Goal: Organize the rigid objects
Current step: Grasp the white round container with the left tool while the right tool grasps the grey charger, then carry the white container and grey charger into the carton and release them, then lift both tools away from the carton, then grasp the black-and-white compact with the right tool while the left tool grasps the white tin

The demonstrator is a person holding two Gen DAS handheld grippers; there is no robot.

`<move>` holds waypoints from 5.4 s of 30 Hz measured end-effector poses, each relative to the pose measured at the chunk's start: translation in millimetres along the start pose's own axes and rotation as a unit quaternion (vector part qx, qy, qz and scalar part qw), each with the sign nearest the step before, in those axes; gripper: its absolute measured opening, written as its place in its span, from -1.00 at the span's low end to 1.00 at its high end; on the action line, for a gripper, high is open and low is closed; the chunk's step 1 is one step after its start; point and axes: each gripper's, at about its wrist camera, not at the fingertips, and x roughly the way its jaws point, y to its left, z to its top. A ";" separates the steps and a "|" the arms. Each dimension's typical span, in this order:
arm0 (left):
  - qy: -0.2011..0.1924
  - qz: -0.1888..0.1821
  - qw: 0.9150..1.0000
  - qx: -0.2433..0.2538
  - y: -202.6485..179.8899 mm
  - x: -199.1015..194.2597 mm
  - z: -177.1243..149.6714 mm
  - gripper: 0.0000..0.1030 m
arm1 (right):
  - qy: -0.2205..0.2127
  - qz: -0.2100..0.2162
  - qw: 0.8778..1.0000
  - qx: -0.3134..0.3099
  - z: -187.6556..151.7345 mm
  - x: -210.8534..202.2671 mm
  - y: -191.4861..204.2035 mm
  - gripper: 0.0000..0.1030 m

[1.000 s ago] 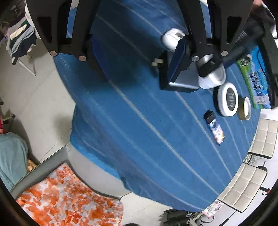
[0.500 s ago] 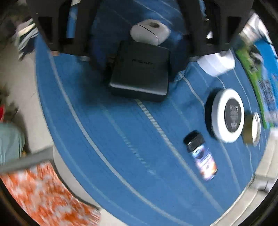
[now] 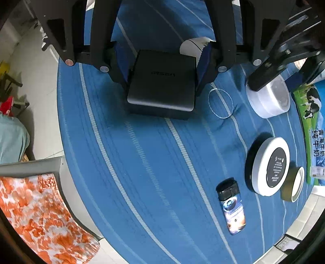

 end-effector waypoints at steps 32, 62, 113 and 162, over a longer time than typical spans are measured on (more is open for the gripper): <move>-0.137 0.054 0.989 -0.015 38.6 -107.8 -77.7 0.28 | -0.158 -0.010 0.973 -0.167 -87.0 -125.2 118.4 0.11; -0.202 0.092 0.957 -0.185 324.7 -193.7 -46.8 0.28 | -0.126 0.042 0.960 -0.245 -67.7 -93.2 412.4 0.11; -0.118 0.098 0.974 -0.165 378.6 -132.7 33.6 0.97 | -0.081 -0.027 0.969 -0.234 -70.9 -7.1 433.7 1.00; -0.253 0.080 0.958 -0.110 174.3 -233.0 -104.4 0.97 | -0.173 0.010 0.981 -0.092 -61.6 -150.6 180.8 1.00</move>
